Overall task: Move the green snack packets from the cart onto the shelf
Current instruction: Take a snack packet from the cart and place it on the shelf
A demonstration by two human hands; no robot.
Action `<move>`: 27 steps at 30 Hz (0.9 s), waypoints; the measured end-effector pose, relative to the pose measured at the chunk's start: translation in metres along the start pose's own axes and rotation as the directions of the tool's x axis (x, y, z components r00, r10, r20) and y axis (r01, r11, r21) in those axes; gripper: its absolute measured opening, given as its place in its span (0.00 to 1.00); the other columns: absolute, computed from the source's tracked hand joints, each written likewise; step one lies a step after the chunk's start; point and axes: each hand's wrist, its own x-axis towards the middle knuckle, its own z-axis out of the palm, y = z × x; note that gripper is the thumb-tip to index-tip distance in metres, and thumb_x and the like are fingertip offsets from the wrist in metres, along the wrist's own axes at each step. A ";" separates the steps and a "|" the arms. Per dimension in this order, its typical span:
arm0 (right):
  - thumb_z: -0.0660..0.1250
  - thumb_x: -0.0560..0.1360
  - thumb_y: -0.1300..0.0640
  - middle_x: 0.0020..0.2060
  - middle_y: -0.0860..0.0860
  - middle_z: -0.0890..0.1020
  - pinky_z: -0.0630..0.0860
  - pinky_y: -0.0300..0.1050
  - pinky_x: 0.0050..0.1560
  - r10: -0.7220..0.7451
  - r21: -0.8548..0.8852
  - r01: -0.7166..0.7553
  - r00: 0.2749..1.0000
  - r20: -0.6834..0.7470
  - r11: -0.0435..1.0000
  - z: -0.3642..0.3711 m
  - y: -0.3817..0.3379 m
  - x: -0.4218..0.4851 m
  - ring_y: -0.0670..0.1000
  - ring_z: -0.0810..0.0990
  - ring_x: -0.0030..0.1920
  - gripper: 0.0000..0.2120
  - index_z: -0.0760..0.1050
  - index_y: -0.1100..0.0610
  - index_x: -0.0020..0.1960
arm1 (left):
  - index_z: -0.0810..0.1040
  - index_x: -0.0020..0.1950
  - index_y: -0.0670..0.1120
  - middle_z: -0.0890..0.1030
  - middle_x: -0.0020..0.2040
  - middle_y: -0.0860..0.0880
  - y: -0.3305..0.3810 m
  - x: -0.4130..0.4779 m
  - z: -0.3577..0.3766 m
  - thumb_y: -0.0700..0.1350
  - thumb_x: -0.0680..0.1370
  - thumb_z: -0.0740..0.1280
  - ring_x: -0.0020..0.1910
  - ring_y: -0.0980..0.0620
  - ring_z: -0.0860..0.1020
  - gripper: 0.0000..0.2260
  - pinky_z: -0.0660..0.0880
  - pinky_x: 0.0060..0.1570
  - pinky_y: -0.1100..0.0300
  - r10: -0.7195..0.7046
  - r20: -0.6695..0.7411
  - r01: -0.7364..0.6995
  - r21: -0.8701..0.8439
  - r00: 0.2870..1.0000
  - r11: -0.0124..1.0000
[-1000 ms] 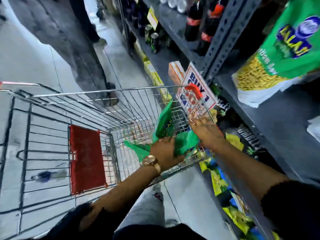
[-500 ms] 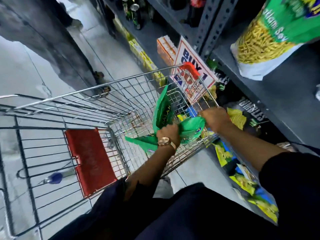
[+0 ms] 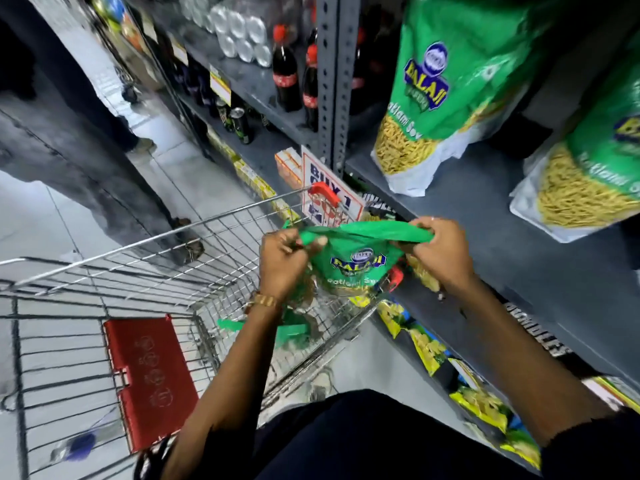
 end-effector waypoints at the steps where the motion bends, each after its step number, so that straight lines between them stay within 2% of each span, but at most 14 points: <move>1: 0.77 0.67 0.61 0.32 0.50 0.83 0.77 0.45 0.39 -0.013 0.167 0.018 0.999 -0.033 0.986 -0.012 -0.009 -0.005 0.49 0.80 0.36 0.07 0.81 0.54 0.41 | 0.81 0.40 0.40 0.81 0.35 0.46 0.012 -0.001 0.004 0.37 0.73 0.72 0.30 0.58 0.78 0.03 0.75 0.35 0.58 0.039 -0.017 -0.040 -0.101 0.999 0.994; 4: 0.74 0.70 0.67 0.28 0.42 0.84 0.79 0.37 0.38 -0.033 0.539 0.110 0.988 -0.151 0.835 -0.047 -0.037 -0.021 0.39 0.80 0.32 0.11 0.78 0.52 0.39 | 0.80 0.47 0.45 0.84 0.42 0.51 0.052 -0.004 0.020 0.37 0.78 0.67 0.42 0.57 0.81 0.04 0.80 0.46 0.58 0.156 0.000 -0.147 -0.321 0.988 0.936; 5: 0.73 0.70 0.68 0.30 0.43 0.85 0.81 0.39 0.40 -0.010 0.624 0.117 0.985 -0.173 0.773 -0.058 -0.044 -0.025 0.41 0.82 0.34 0.11 0.78 0.53 0.40 | 0.80 0.52 0.42 0.85 0.46 0.50 0.064 -0.005 0.025 0.38 0.79 0.65 0.45 0.56 0.81 0.05 0.79 0.49 0.60 0.209 -0.001 -0.196 -0.351 0.978 0.915; 7: 0.72 0.72 0.65 0.33 0.53 0.85 0.78 0.42 0.37 0.037 0.713 0.128 0.977 -0.211 0.690 -0.082 -0.053 -0.031 0.49 0.83 0.38 0.07 0.75 0.56 0.41 | 0.78 0.57 0.37 0.83 0.51 0.45 0.090 -0.007 0.039 0.39 0.80 0.64 0.51 0.52 0.80 0.09 0.78 0.54 0.55 0.306 -0.006 -0.286 -0.371 0.952 0.883; 9: 0.72 0.74 0.62 0.36 0.64 0.73 0.70 0.42 0.34 0.067 0.734 0.163 0.960 -0.273 0.659 -0.105 -0.055 -0.036 0.54 0.77 0.44 0.09 0.71 0.58 0.45 | 0.77 0.58 0.37 0.82 0.53 0.43 0.114 -0.010 0.056 0.40 0.80 0.63 0.52 0.49 0.80 0.10 0.77 0.56 0.51 0.382 0.014 -0.344 -0.402 0.924 0.849; 11: 0.72 0.74 0.60 0.39 0.61 0.68 0.68 0.42 0.34 0.068 0.729 0.238 0.929 -0.363 0.642 -0.126 -0.055 -0.039 0.54 0.73 0.44 0.11 0.69 0.56 0.46 | 0.78 0.57 0.40 0.84 0.51 0.47 0.136 -0.013 0.072 0.40 0.80 0.64 0.52 0.51 0.81 0.08 0.78 0.56 0.51 0.436 0.027 -0.389 -0.404 0.899 0.828; 13: 0.72 0.73 0.60 0.38 0.59 0.74 0.70 0.41 0.31 0.055 0.686 0.310 0.889 -0.455 0.659 -0.151 -0.054 -0.044 0.53 0.75 0.40 0.10 0.71 0.56 0.46 | 0.78 0.56 0.44 0.84 0.49 0.53 0.154 -0.015 0.090 0.41 0.80 0.64 0.50 0.55 0.81 0.07 0.78 0.54 0.54 0.479 0.041 -0.423 -0.408 0.877 0.809; 15: 0.73 0.73 0.60 0.30 0.47 0.79 0.72 0.39 0.28 0.041 0.636 0.361 0.850 -0.526 0.682 -0.172 -0.051 -0.046 0.46 0.77 0.32 0.08 0.73 0.54 0.42 | 0.78 0.54 0.44 0.83 0.48 0.49 0.169 -0.015 0.110 0.44 0.79 0.64 0.49 0.52 0.79 0.07 0.77 0.53 0.49 0.498 0.071 -0.428 -0.417 0.864 0.802; 18: 0.73 0.72 0.60 0.25 0.41 0.79 0.75 0.36 0.27 0.085 0.602 0.379 0.796 -0.600 0.703 -0.199 -0.037 -0.045 0.42 0.78 0.31 0.10 0.74 0.51 0.37 | 0.74 0.53 0.34 0.72 0.49 0.44 0.182 -0.010 0.147 0.49 0.77 0.65 0.49 0.46 0.69 0.17 0.68 0.50 0.47 0.481 0.143 -0.369 -0.470 0.865 0.802; 20: 0.74 0.71 0.59 0.27 0.42 0.79 0.76 0.38 0.30 0.133 0.585 0.362 0.761 -0.635 0.726 -0.208 -0.024 -0.040 0.46 0.78 0.34 0.11 0.74 0.51 0.35 | 0.73 0.54 0.34 0.71 0.49 0.44 0.185 -0.007 0.172 0.46 0.78 0.65 0.49 0.47 0.67 0.14 0.66 0.52 0.49 0.445 0.192 -0.306 -0.494 0.875 0.814; 22: 0.75 0.70 0.59 0.33 0.45 0.82 0.77 0.43 0.35 0.179 0.586 0.352 0.730 -0.660 0.730 -0.213 -0.010 -0.032 0.48 0.80 0.38 0.10 0.75 0.52 0.35 | 0.73 0.57 0.35 0.76 0.53 0.43 0.184 -0.006 0.195 0.43 0.80 0.64 0.53 0.48 0.72 0.11 0.69 0.57 0.50 0.399 0.234 -0.247 -0.488 0.887 0.837; 25: 0.75 0.70 0.62 0.43 0.56 0.83 0.79 0.58 0.46 0.229 0.598 0.331 0.706 -0.670 0.730 -0.214 0.007 -0.021 0.54 0.81 0.45 0.10 0.75 0.53 0.36 | 0.75 0.53 0.43 0.78 0.55 0.47 0.179 -0.006 0.219 0.43 0.81 0.63 0.54 0.57 0.77 0.05 0.70 0.61 0.54 0.357 0.251 -0.217 -0.454 0.900 0.864; 26: 0.75 0.70 0.62 0.44 0.58 0.83 0.79 0.62 0.51 0.247 0.601 0.321 0.697 -0.673 0.732 -0.213 0.011 -0.019 0.55 0.81 0.46 0.10 0.75 0.53 0.37 | 0.76 0.56 0.43 0.78 0.58 0.47 0.177 -0.005 0.225 0.44 0.81 0.63 0.58 0.59 0.77 0.07 0.69 0.64 0.54 0.337 0.252 -0.206 -0.433 0.907 0.878; 27: 0.75 0.71 0.61 0.45 0.59 0.83 0.79 0.64 0.54 0.264 0.596 0.307 0.683 -0.681 0.742 -0.212 0.015 -0.016 0.56 0.81 0.47 0.10 0.75 0.53 0.37 | 0.74 0.63 0.41 0.76 0.66 0.45 0.176 -0.005 0.230 0.46 0.81 0.63 0.66 0.57 0.75 0.14 0.67 0.71 0.51 0.315 0.265 -0.190 -0.407 0.911 0.893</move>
